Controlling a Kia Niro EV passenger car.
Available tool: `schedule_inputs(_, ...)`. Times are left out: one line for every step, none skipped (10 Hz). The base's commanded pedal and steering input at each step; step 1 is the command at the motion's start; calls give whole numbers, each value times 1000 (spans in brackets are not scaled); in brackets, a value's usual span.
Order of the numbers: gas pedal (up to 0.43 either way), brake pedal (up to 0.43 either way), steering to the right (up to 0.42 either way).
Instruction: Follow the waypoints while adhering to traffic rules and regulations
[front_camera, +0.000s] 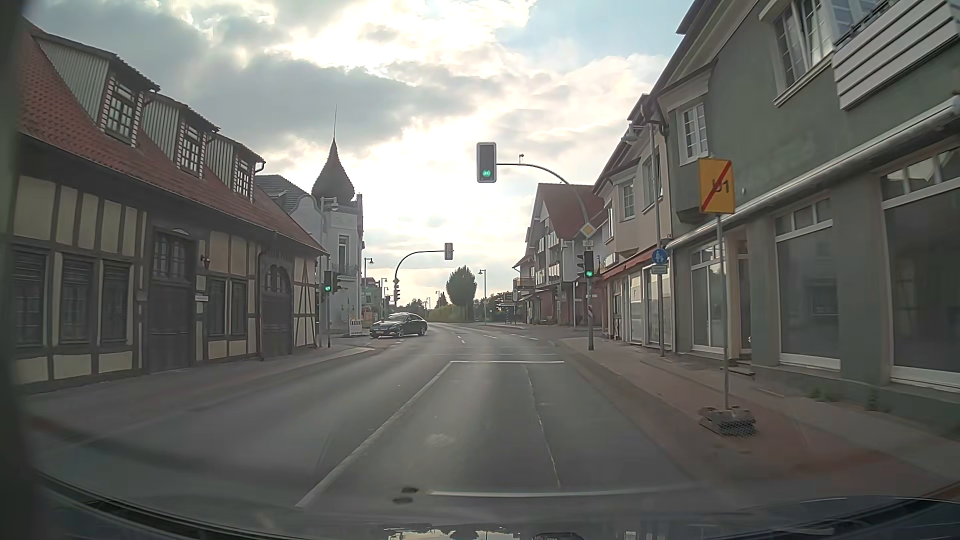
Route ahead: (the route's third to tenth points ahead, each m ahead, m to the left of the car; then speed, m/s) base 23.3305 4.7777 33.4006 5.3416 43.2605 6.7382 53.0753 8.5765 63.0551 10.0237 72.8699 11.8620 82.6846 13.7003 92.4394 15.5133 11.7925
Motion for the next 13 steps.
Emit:
schedule_inputs(189,0,0)
schedule_inputs(197,0,0)
schedule_inputs(197,0,0)
schedule_inputs(197,0,-3)
schedule_inputs(197,0,-4)
schedule_inputs(197,0,-5)
schedule_inputs(197,0,-6)
schedule_inputs(197,0,-8)
schedule_inputs(197,0,-12)
schedule_inputs(197,0,-15)
schedule_inputs(197,0,-16)
schedule_inputs(197,0,-16)
schedule_inputs(209,0,-16)
